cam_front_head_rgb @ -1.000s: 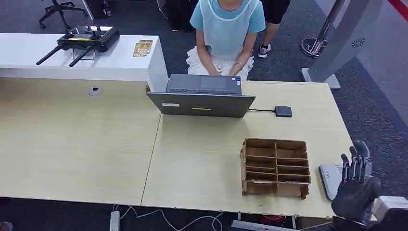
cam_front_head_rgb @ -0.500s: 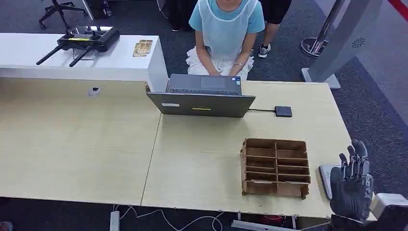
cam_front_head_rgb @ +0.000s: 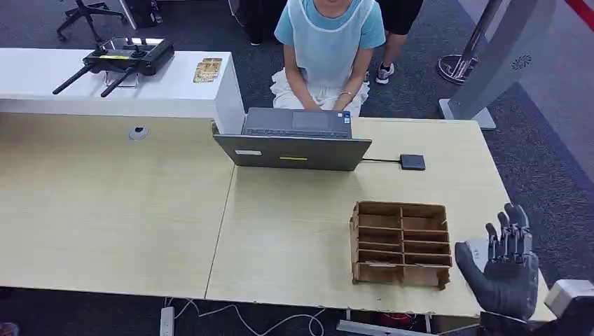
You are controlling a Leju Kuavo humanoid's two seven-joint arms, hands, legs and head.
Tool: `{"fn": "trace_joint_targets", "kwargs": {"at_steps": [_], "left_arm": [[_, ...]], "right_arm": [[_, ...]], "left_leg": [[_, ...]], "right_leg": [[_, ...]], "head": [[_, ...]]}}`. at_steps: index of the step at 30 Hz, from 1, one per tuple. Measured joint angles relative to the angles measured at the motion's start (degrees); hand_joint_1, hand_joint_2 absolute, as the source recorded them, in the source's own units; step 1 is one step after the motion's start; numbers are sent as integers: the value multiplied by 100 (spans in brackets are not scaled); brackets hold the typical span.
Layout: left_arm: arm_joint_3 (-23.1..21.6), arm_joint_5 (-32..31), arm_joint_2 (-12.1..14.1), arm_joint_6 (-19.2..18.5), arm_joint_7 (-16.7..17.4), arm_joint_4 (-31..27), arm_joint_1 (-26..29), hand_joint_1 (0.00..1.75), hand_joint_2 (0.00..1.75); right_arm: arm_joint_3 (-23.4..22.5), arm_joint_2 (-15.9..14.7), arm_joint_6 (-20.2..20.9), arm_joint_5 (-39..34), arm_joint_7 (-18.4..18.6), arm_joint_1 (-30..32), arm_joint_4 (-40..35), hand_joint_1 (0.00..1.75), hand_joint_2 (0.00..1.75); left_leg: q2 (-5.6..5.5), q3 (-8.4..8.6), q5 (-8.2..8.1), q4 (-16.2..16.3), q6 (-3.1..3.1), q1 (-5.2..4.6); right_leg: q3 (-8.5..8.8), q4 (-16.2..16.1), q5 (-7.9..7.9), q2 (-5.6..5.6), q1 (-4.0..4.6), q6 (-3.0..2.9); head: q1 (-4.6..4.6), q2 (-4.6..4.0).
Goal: Pass the card to the sensor for recognition and then transmit it.
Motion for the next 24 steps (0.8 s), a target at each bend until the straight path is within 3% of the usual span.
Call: {"fn": "trace_joint_targets", "kwargs": {"at_steps": [24], "left_arm": [[9, 0, 0, 0, 2, 2, 0, 0, 0]], "right_arm": [[0, -28, 33, 11, 2, 0, 39, 0, 175]], "left_leg": [[0, 0, 0, 0, 0, 0]], "right_leg": [[0, 0, 0, 0, 0, 0]], "head": [[-2, 0]]}}
